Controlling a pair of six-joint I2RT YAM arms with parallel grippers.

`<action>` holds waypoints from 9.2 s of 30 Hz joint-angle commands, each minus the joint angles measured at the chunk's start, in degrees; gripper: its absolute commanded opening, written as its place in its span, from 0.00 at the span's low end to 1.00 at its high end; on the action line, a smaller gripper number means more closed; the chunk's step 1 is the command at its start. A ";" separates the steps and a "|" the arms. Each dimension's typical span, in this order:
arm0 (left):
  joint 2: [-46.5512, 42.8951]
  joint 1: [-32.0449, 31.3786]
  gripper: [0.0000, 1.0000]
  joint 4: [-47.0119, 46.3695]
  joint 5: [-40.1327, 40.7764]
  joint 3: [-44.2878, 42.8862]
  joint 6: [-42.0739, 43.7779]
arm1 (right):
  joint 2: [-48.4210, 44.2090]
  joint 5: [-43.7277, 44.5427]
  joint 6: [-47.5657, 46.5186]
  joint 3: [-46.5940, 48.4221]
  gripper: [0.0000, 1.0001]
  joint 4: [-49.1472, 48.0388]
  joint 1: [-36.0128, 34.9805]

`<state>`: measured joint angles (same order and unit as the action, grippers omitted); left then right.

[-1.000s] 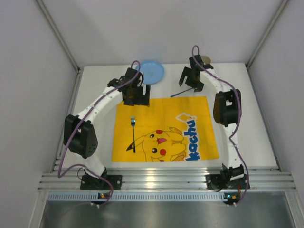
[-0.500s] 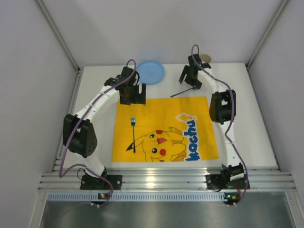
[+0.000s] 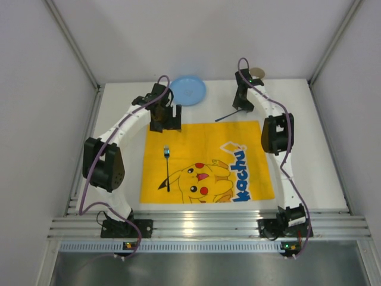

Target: Set the dinner table for one person

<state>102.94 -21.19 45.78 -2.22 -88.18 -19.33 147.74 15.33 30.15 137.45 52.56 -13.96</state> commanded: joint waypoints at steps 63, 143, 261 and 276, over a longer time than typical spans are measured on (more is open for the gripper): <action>-1.86 3.08 0.88 -2.54 -2.53 -0.06 -0.97 | -30.57 -6.98 -1.05 -19.84 0.00 -25.48 1.74; 45.95 9.50 0.42 -22.66 1.69 -42.60 -24.18 | -60.46 -9.88 -8.35 -59.83 0.72 3.43 -5.82; -9.24 -2.72 0.96 -7.81 0.64 15.67 -2.11 | -41.65 -2.85 -1.77 -36.18 0.00 6.26 -4.77; -12.14 -2.45 0.95 -7.55 1.78 16.64 -1.67 | -50.18 6.64 -2.47 -53.24 0.00 -17.48 -6.35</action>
<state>93.93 -23.70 39.40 -1.54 -71.46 -21.06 101.65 18.57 28.36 84.82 43.35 -19.51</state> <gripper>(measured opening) 0.953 0.116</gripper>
